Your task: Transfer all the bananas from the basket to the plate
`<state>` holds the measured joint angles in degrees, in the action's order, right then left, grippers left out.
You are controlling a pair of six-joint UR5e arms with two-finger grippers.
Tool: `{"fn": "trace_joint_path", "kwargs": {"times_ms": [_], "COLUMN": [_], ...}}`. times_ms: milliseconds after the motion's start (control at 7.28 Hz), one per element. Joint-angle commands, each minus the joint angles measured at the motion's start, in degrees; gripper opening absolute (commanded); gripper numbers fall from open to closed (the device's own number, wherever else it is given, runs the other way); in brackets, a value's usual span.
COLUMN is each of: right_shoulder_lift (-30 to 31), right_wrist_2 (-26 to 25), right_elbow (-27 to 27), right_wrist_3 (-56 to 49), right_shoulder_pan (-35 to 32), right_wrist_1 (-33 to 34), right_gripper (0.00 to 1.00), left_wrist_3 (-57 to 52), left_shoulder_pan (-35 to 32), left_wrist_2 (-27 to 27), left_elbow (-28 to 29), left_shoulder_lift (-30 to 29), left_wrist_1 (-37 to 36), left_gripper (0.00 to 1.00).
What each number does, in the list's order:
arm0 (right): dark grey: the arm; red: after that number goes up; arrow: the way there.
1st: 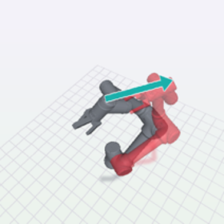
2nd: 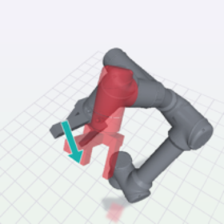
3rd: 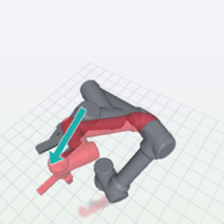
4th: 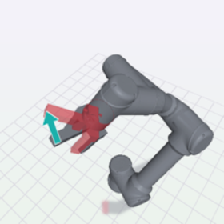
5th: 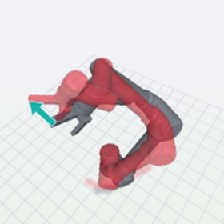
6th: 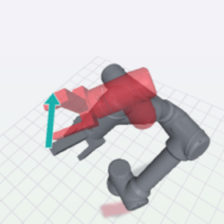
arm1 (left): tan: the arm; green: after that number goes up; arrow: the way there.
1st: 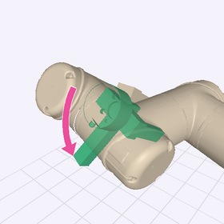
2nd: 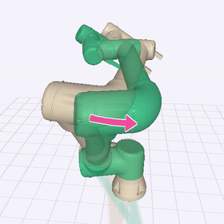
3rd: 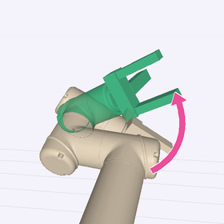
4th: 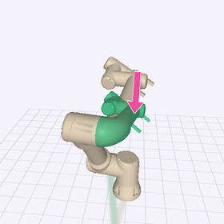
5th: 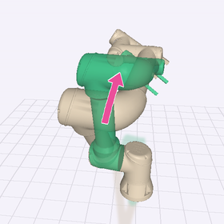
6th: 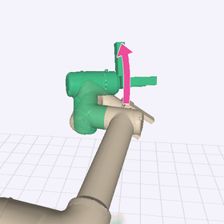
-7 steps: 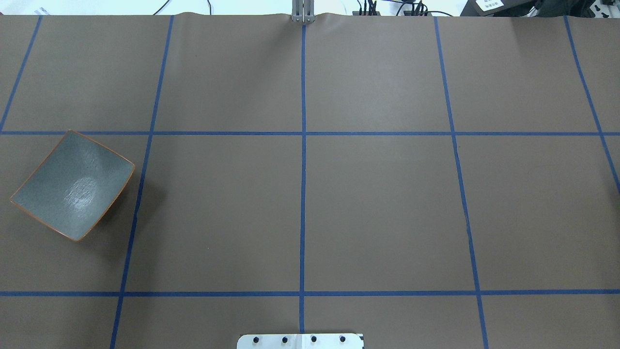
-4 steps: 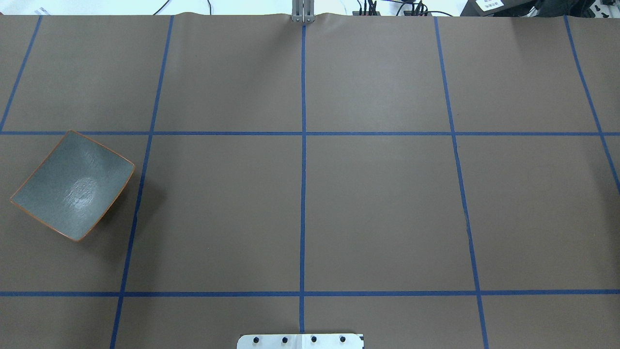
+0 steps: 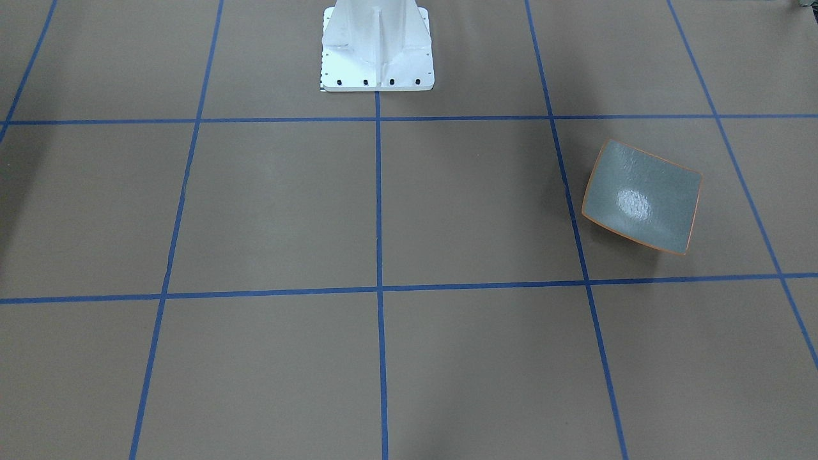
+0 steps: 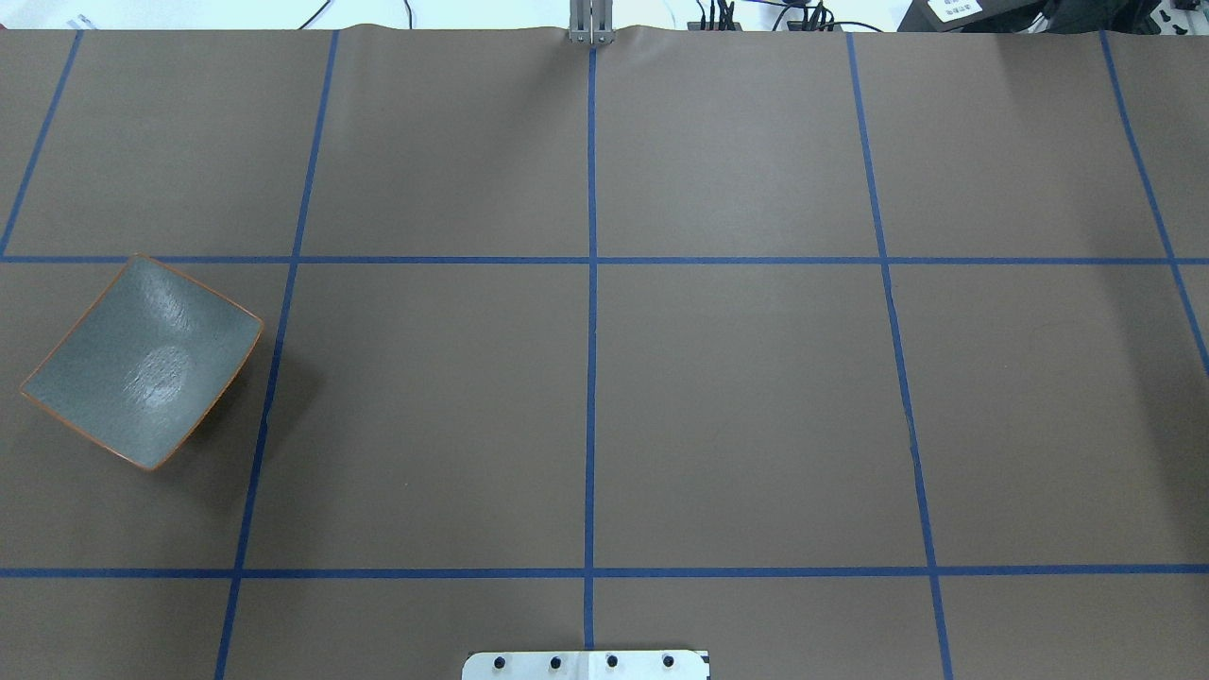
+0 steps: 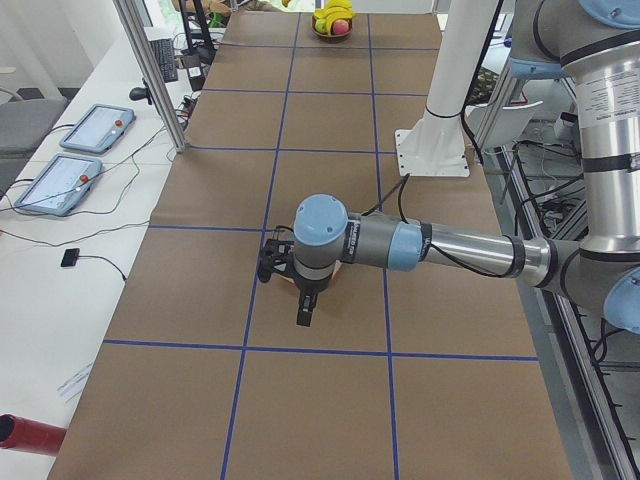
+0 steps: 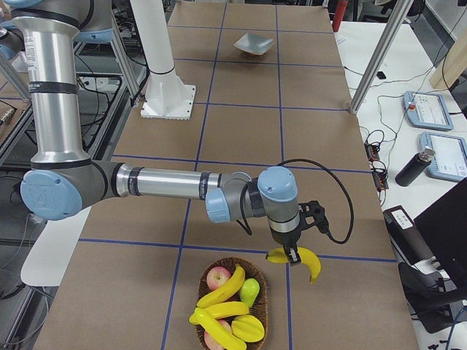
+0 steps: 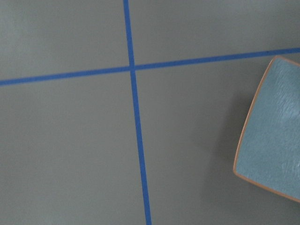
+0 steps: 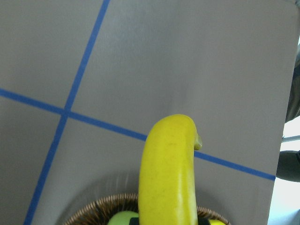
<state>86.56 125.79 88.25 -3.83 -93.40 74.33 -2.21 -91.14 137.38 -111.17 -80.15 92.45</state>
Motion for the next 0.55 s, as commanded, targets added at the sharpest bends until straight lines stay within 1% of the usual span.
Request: {"fn": "trace_joint_path", "kwargs": {"times_ms": [0,137,275,412], "right_shoulder_lift": [-2.44,-4.8,-7.87,-10.33], "right_wrist_2": [2.09,2.09,2.09,2.09], "right_elbow": [5.49,8.66,10.0,10.19], "right_wrist_3": [12.22,16.79,18.06,18.07], "right_shoulder_pan": [5.65,9.26,13.12,16.38], "right_wrist_1": [-0.33,-0.24,-0.33,-0.33], "right_gripper": [0.0,0.0,0.0,0.0], "left_wrist_3": [0.1,0.02,1.15,7.42], "left_shoulder_pan": [0.09,1.83,3.32,4.64], "left_wrist_2": [0.07,0.69,0.87,0.87], "left_elbow": [2.87,2.98,3.33,3.42], "left_shoulder_lift": [-6.74,-7.3,-7.39,-8.26], "left_wrist_1": [14.17,19.04,23.0,26.09], "left_gripper": [1.0,1.0,1.0,1.0]}}
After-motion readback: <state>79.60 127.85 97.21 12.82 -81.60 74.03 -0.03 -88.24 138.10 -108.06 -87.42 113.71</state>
